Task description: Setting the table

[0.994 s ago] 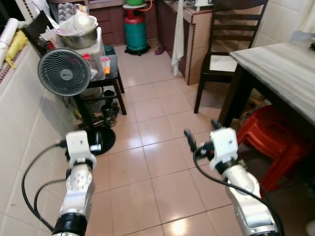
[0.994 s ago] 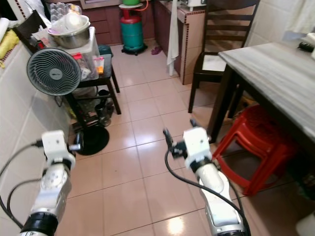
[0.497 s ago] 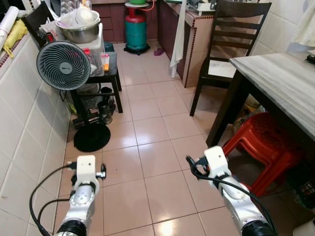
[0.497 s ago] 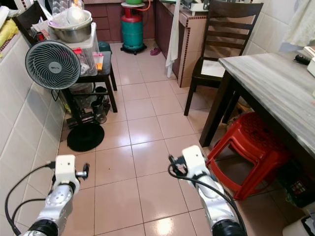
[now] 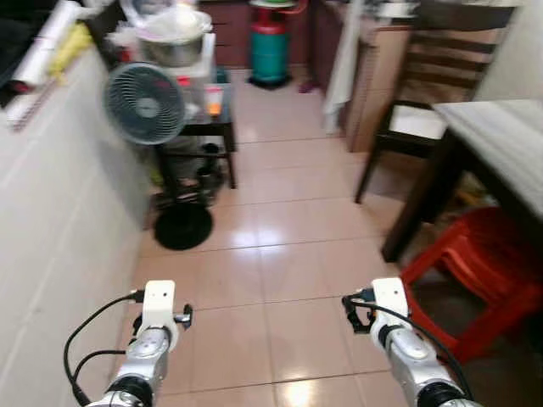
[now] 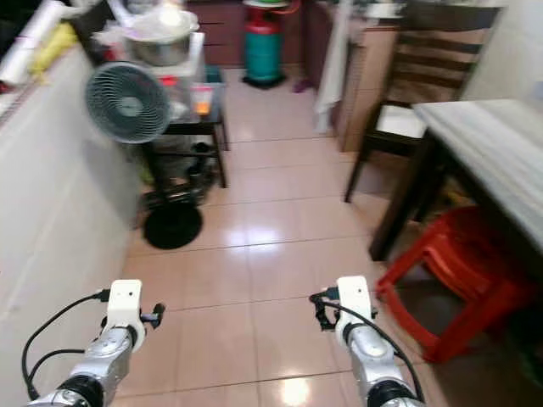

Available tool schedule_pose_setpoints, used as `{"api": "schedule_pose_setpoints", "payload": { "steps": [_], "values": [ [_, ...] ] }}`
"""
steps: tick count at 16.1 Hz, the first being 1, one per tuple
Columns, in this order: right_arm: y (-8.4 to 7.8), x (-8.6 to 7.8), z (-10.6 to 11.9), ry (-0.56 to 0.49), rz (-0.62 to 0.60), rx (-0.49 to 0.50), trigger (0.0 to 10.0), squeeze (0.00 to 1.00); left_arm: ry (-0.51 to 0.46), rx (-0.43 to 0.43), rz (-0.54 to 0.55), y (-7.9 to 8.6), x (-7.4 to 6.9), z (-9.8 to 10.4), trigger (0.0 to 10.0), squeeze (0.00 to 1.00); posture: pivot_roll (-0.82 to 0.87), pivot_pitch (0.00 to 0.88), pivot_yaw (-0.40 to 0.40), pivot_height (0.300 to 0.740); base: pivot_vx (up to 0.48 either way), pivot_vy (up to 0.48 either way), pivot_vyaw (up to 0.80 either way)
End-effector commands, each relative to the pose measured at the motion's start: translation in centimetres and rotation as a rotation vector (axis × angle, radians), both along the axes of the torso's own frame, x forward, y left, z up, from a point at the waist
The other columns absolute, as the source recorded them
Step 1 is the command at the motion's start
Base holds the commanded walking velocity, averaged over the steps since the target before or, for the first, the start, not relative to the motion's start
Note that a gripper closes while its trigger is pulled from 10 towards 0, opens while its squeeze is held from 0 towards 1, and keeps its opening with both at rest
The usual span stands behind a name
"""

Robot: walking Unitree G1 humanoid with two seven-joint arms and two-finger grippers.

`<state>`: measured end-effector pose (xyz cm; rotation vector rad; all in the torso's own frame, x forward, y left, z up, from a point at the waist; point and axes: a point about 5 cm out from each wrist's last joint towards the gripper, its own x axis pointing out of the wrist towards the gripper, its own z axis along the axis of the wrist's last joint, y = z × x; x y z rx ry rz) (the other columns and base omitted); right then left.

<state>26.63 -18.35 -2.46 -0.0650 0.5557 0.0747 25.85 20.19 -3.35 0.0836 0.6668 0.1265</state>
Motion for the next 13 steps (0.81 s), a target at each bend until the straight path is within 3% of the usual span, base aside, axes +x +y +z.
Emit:
{"api": "schedule_pose_setpoints", "payload": {
  "steps": [1, 4, 9, 13],
  "values": [
    [0.2, -0.4, -0.5, 0.03, -0.001, 0.003, 10.0, 0.0, 0.043, 0.009, 0.004, 0.4, -0.7, -0.5, 10.0, 0.0, -0.07, 0.0, 0.027, 0.74, 0.0, 0.0, 0.8],
    [-0.1, -0.8, -0.9, 0.059, -0.068, 0.046, 10.0, 0.0, 0.09, 0.012, 0.015, 0.7, -1.8, -1.3, 10.0, 0.0, -0.08, 0.0, 0.032, 0.74, 0.0, 0.0, 0.8],
    [-0.1, -1.0, -1.1, 0.078, -0.06, 0.046, 10.0, 0.0, 0.135, 0.014, 0.022, 1.0, -3.0, -2.1, 10.0, 0.0, -0.08, 0.0, 0.033, 0.74, 0.0, 0.0, 0.8],
    [0.0, -1.0, -1.2, 0.09, -0.056, 0.057, 10.0, 0.0, 0.147, -0.012, 0.025, 1.0, -3.4, -2.4, 10.0, 0.0, -0.08, 0.0, 0.032, 0.74, 0.0, 0.0, 0.0]
  ]
}}
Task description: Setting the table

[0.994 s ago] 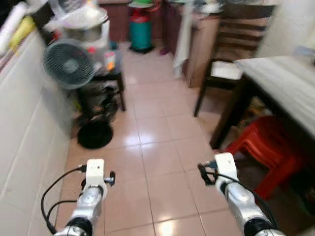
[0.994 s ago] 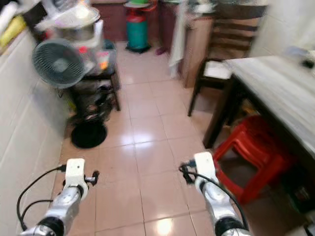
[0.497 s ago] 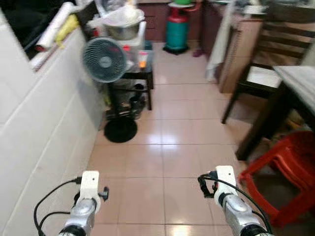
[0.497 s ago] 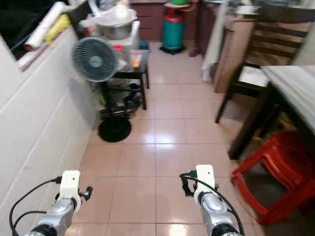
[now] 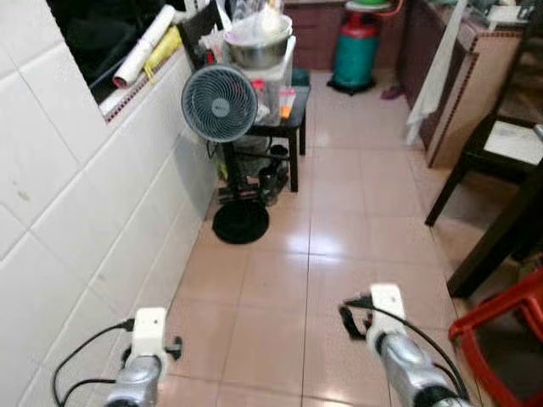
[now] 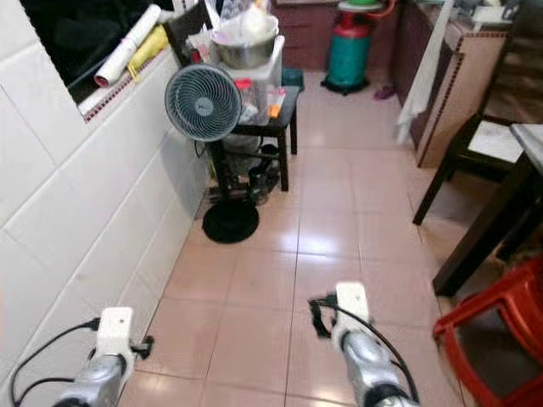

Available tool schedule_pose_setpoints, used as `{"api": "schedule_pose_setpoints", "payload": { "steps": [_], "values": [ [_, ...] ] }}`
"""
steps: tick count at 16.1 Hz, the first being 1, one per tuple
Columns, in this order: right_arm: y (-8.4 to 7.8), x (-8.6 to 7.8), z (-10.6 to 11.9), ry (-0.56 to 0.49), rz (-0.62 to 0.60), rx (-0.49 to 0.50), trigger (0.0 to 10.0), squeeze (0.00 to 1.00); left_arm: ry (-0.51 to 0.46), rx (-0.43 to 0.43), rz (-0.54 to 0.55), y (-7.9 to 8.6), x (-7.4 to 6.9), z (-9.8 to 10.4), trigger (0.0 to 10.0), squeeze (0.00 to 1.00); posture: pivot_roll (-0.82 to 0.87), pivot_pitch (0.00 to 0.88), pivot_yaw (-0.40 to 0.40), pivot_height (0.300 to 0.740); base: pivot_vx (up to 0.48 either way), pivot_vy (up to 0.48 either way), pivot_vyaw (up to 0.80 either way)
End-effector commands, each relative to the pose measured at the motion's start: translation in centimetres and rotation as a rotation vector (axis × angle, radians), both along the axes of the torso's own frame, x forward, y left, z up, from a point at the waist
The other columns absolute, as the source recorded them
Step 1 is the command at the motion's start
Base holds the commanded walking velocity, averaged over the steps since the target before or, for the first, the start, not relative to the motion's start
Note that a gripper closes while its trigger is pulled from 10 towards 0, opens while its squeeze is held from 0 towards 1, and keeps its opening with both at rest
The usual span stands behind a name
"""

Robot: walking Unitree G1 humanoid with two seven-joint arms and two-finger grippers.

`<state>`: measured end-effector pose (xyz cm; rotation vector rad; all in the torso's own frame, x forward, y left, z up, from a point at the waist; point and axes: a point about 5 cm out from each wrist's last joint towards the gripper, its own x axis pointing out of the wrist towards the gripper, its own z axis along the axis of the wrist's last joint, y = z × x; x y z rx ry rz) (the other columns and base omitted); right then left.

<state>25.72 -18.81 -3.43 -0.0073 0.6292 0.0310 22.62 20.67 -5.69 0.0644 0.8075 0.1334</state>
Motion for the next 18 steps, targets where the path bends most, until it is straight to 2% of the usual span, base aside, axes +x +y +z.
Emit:
{"api": "schedule_pose_setpoints", "payload": {
  "steps": [1, 7, 12, 18],
  "values": [
    [0.5, -0.2, -0.2, 0.018, 0.008, 0.016, 10.0, 0.0, 0.009, -0.007, -0.003, 0.5, -0.3, -0.1, 10.0, 0.0, -0.08, 0.0, 0.032, 0.74, 0.0, 0.0, 0.0],
    [0.6, -0.2, -0.3, 0.018, 0.005, 0.02, 10.0, 0.0, 0.012, -0.043, -0.015, 0.4, -0.5, -0.2, 10.0, 0.0, -0.1, 0.0, 0.044, 0.74, 0.217, 0.0, 0.0],
    [0.5, -0.1, -0.2, 0.029, 0.069, -0.02, 10.0, 0.0, 0.003, -0.055, 0.047, 0.1, -0.5, -0.3, 10.0, 0.0, -0.08, 0.0, -0.031, 0.74, 0.0, 0.0, 0.0],
    [0.5, -0.2, -0.3, 0.042, 0.092, -0.025, 10.0, 0.0, 0.026, -0.085, 0.059, -0.5, -1.3, -0.9, 10.0, 0.0, -0.08, 0.0, -0.051, 0.74, 0.0, 0.0, 0.0]
  ]
}}
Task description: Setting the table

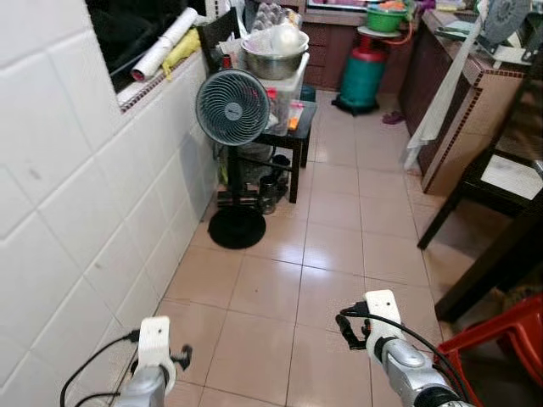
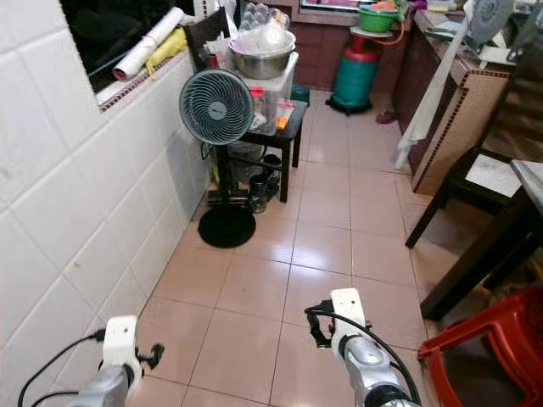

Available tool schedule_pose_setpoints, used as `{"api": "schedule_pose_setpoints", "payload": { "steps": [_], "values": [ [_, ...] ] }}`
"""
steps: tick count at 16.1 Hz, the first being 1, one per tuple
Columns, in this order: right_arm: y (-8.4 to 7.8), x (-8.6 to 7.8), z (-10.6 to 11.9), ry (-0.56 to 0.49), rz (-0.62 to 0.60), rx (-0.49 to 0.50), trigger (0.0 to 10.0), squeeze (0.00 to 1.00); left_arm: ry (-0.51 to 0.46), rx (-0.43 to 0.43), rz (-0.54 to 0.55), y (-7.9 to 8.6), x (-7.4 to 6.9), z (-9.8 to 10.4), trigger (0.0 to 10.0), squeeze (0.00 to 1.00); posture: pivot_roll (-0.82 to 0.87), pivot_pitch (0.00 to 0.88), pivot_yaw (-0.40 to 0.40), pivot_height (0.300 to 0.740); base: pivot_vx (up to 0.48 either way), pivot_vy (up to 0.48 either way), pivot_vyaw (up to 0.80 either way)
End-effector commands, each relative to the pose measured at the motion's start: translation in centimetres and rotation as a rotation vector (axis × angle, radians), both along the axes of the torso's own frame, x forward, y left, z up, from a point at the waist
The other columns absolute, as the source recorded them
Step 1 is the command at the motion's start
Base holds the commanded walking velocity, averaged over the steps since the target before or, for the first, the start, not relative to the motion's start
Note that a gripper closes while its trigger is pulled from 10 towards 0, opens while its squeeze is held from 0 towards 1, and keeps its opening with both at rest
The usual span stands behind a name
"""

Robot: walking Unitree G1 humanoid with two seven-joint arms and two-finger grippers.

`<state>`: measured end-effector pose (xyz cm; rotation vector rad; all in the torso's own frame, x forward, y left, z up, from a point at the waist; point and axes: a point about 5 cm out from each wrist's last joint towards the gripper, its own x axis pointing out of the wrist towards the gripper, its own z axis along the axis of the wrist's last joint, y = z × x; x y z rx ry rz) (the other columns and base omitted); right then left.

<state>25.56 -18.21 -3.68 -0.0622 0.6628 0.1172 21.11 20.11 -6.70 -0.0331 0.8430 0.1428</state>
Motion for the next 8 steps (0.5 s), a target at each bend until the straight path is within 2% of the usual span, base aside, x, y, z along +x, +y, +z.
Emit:
{"api": "schedule_pose_setpoints", "payload": {
  "steps": [1, 5, 8],
  "values": [
    [-0.2, -0.07, -0.06, 0.007, -0.014, 0.003, 10.0, 0.0, -0.001, -0.008, 0.002, -0.02, 0.08, 0.04, 10.0, 0.0, -0.08, 0.0, -0.051, 0.74, 0.0, 0.0, 0.0],
    [-0.35, -0.06, -0.02, 0.001, -0.044, 0.02, 10.0, 0.0, -0.017, -0.018, -0.038, -0.07, 0.31, 0.21, 10.0, 0.0, -0.08, 0.0, -0.035, 0.74, 0.0, 0.0, 0.0],
    [-0.41, 0.02, 0.06, -0.004, -0.048, 0.02, 10.0, 0.0, -0.023, -0.026, -0.049, -0.13, 0.5, 0.32, 10.0, 0.0, -0.09, 0.0, -0.024, 0.74, 0.305, 0.0, 0.0]
  ]
}}
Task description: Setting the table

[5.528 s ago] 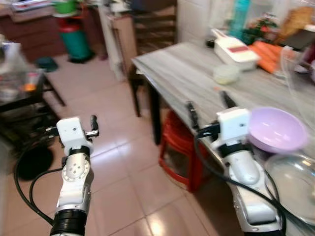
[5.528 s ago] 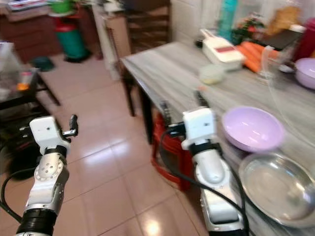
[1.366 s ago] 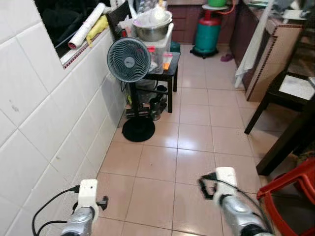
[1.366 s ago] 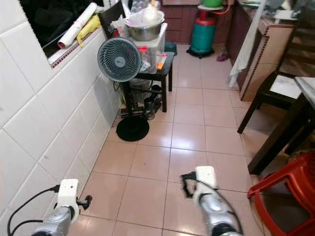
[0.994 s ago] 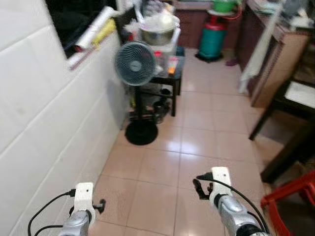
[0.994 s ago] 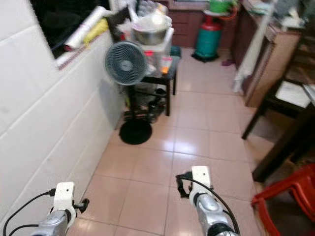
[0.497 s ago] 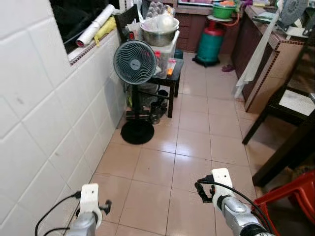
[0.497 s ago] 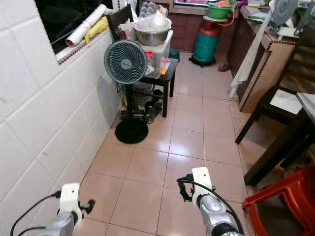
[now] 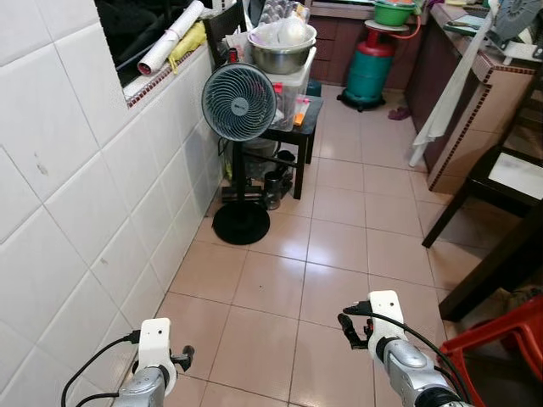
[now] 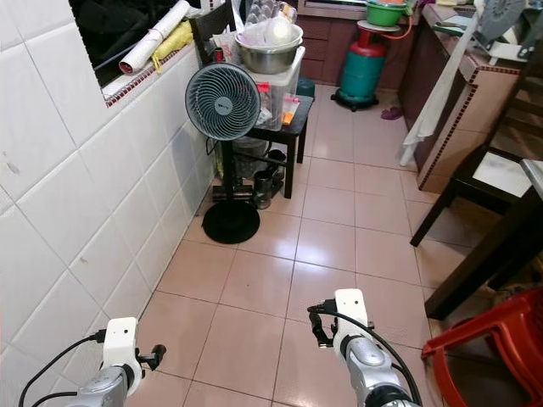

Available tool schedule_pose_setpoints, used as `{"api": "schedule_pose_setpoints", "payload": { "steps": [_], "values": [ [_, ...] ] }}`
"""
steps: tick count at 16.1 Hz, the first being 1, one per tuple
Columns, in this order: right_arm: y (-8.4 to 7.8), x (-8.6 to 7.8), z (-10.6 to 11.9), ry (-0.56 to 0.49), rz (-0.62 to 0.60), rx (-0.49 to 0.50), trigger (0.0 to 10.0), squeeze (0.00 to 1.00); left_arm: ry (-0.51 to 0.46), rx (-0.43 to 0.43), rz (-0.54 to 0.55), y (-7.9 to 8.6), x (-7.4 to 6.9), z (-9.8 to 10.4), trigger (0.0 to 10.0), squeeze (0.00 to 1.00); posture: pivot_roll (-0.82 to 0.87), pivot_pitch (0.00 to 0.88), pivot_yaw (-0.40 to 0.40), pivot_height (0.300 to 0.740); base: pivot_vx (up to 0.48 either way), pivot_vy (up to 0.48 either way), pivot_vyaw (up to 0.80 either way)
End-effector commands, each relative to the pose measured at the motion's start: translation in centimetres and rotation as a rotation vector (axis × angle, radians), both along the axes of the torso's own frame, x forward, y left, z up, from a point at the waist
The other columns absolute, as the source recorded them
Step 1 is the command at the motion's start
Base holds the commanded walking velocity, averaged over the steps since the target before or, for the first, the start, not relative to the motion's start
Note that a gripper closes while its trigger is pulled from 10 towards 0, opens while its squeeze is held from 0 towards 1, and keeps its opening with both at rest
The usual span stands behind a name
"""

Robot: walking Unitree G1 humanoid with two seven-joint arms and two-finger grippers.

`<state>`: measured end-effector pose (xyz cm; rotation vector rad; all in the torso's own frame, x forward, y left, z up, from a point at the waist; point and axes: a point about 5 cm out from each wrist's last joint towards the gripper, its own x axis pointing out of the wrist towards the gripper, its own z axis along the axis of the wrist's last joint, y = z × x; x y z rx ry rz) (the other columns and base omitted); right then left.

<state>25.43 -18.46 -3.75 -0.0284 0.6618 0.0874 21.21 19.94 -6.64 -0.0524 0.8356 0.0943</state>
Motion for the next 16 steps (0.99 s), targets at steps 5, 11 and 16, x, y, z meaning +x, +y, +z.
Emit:
{"api": "schedule_pose_setpoints", "payload": {
  "steps": [5, 11, 16],
  "values": [
    [-0.17, 0.18, 0.15, -0.004, -0.005, -0.005, 10.0, 0.0, -0.014, -0.002, -0.023, -0.26, 0.42, 0.23, 10.0, 0.0, -0.1, 0.0, -0.022, 0.74, 0.355, 0.0, 0.0],
    [-0.11, 0.15, 0.13, -0.004, -0.002, 0.0, 10.0, 0.0, -0.015, -0.004, -0.033, -0.41, 0.44, 0.22, 10.0, 0.0, -0.11, 0.0, -0.017, 0.74, 0.39, 0.041, 0.0],
    [-0.09, 0.06, 0.06, -0.001, -0.001, 0.004, 10.0, 0.0, -0.012, -0.003, -0.038, -0.4, 0.37, 0.18, 10.0, 0.0, -0.11, 0.0, -0.013, 0.74, 0.337, 0.332, 0.0]
  ]
}}
